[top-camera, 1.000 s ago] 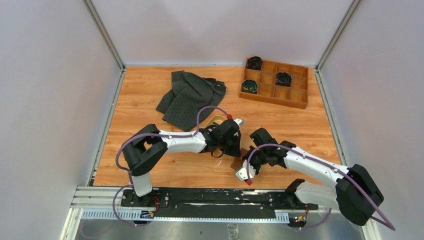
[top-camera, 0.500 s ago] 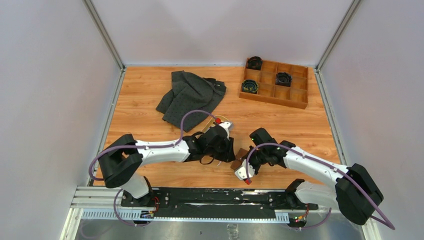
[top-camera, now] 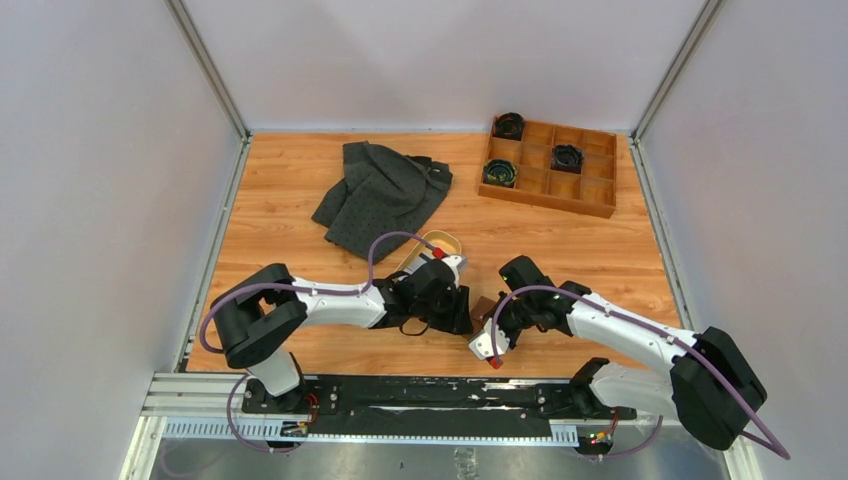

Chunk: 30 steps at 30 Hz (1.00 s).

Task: Put the credit cards into the card holder
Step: Close the card holder at the center of the board.

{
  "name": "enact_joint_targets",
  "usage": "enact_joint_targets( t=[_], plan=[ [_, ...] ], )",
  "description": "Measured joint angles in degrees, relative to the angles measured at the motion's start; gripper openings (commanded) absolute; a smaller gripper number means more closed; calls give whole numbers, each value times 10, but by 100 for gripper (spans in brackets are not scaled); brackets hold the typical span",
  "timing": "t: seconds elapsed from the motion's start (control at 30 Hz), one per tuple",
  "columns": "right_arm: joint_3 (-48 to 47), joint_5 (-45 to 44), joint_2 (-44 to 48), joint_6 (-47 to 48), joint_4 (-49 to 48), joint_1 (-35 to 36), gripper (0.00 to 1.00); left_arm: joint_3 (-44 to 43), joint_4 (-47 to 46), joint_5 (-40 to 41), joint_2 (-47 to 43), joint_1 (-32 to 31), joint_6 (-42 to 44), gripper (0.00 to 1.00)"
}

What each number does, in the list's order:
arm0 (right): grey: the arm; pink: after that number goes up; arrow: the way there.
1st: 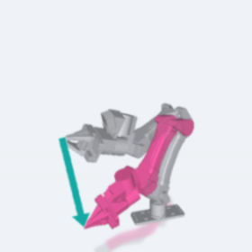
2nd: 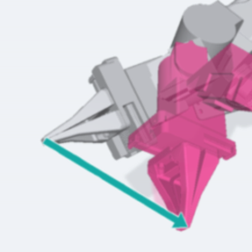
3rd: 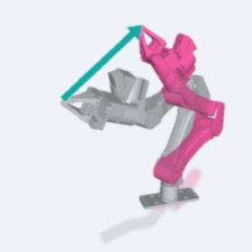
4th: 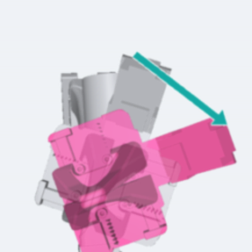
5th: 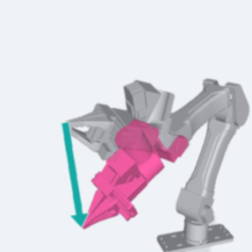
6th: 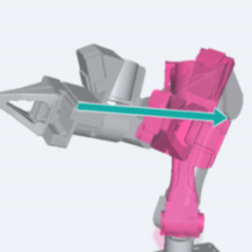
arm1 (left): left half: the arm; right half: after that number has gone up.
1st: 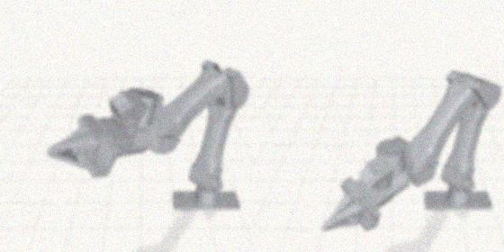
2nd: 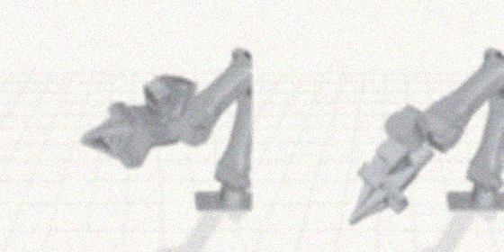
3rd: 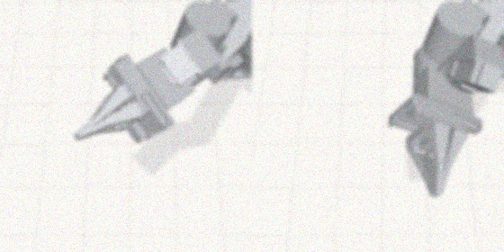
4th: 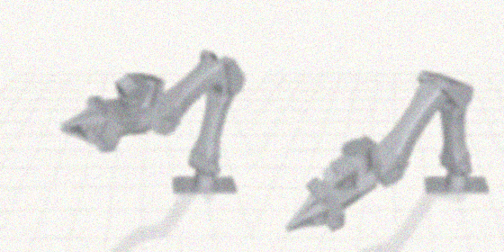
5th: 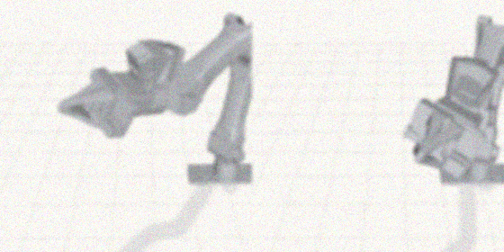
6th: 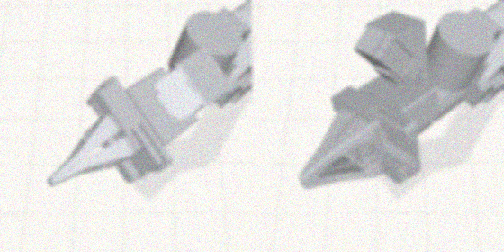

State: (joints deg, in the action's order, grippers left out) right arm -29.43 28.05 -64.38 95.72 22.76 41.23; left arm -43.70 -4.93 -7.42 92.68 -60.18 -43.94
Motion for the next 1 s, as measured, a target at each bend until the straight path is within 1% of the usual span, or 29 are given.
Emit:
enact_joint_targets(
  t=[0.03, 0.27, 0.5, 1.0],
  plan=[
    [0, 0, 0, 0, 0, 0, 0, 0, -4, -2, 3, 0, -1, 46],
    [0, 0, 0, 0, 0, 0, 0, -12, -23, -23, 32, 2, -10, 25],
    [0, 0, -1, 0, -2, 0, 0, -16, -25, -41, 37, 9, -17, 0],
    [0, -2, 6, -3, 0, 0, 0, -17, -28, -61, 42, 19, -34, 0]
  ],
)
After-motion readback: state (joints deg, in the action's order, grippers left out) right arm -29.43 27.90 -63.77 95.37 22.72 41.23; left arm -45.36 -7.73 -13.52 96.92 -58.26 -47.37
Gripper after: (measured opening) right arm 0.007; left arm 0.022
